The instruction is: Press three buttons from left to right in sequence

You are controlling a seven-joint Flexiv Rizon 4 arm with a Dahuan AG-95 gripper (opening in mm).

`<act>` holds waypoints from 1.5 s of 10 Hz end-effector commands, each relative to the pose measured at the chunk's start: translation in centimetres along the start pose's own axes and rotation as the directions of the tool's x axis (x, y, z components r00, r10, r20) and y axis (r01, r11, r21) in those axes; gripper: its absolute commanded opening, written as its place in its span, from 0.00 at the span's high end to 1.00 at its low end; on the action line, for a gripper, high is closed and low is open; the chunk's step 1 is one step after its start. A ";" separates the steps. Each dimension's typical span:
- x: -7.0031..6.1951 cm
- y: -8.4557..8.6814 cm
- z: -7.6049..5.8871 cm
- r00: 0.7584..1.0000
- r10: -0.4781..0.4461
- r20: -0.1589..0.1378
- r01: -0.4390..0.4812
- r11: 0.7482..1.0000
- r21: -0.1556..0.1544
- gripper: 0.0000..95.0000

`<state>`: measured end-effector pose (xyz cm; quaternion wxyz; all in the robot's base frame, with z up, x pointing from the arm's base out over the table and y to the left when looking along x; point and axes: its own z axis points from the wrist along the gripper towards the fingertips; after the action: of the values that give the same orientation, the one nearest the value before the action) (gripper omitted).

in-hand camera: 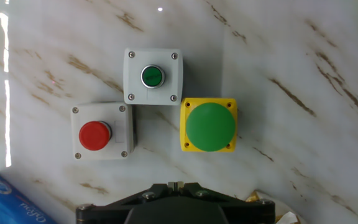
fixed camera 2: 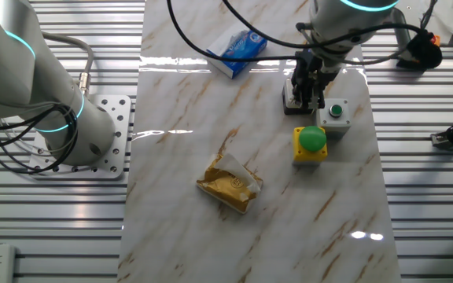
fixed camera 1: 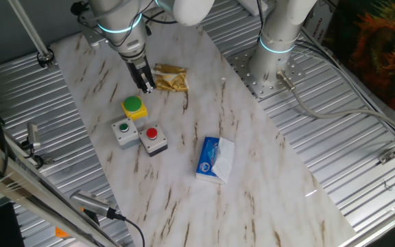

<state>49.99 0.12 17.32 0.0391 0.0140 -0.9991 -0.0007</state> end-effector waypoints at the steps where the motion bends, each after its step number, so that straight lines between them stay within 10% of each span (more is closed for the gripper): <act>1: 0.0 0.0 0.0 1.000 0.001 -0.003 -0.001 1.000 0.003 1.00; 9: -1.3 -0.9 1.8 1.000 -0.001 0.001 0.001 1.000 0.016 1.00; 15: -5.0 -4.3 3.5 1.000 -0.018 0.016 0.018 1.000 -0.003 1.00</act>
<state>55.16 -4.12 13.20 0.0339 0.0233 -0.9991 -0.0045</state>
